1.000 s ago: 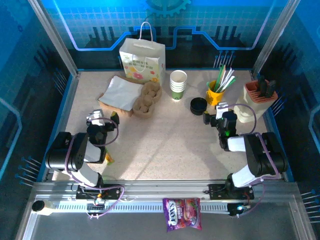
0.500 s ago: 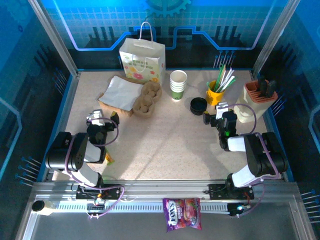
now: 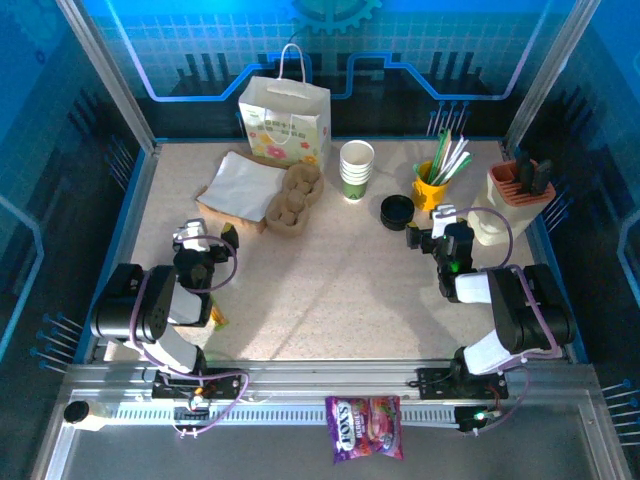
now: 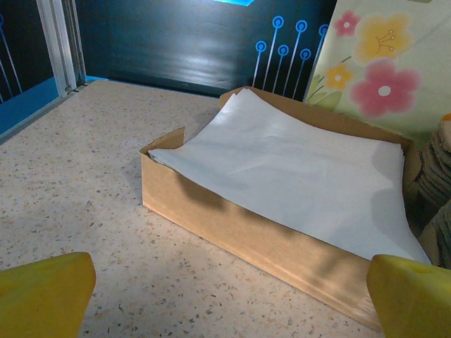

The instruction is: Pack the takeout coffee

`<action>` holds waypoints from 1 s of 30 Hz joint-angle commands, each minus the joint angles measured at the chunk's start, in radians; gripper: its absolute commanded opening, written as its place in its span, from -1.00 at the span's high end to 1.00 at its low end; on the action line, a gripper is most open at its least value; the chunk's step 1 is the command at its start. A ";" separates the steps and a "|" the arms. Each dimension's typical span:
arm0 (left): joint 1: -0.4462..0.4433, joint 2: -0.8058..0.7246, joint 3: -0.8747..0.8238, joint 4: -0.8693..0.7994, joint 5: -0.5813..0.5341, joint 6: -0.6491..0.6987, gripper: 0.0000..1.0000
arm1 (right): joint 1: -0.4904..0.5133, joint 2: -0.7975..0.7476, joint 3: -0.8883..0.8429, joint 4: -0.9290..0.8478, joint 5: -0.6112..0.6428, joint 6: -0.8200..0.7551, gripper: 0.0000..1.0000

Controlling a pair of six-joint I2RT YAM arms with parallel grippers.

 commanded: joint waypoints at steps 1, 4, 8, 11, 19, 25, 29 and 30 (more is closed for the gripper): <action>0.010 0.002 -0.003 0.013 -0.015 -0.026 -1.00 | -0.004 0.001 0.011 0.027 -0.003 -0.008 -0.98; 0.010 0.001 -0.001 0.010 -0.016 -0.026 -1.00 | -0.004 0.000 0.010 0.027 -0.004 -0.008 -0.99; 0.009 0.006 -0.013 0.035 -0.015 -0.027 -1.00 | -0.003 0.001 0.009 0.033 -0.001 -0.009 -0.99; 0.007 -0.055 -0.032 0.031 0.012 -0.011 -1.00 | 0.023 -0.047 0.005 0.006 0.083 -0.007 -0.99; 0.018 -0.574 0.092 -0.720 -0.012 -0.126 -1.00 | 0.042 -0.321 -0.010 -0.230 0.325 0.118 -0.99; 0.018 -0.658 0.179 -0.914 0.127 -0.269 -1.00 | 0.085 -0.482 0.112 -0.538 0.157 0.188 -0.96; -0.015 -0.668 0.281 -1.080 0.247 -0.392 -1.00 | 0.127 -0.543 0.203 -0.693 0.059 0.210 -0.96; -0.036 -0.668 0.303 -1.108 0.259 -0.407 -1.00 | 0.131 -0.554 0.233 -0.746 0.040 0.221 -0.96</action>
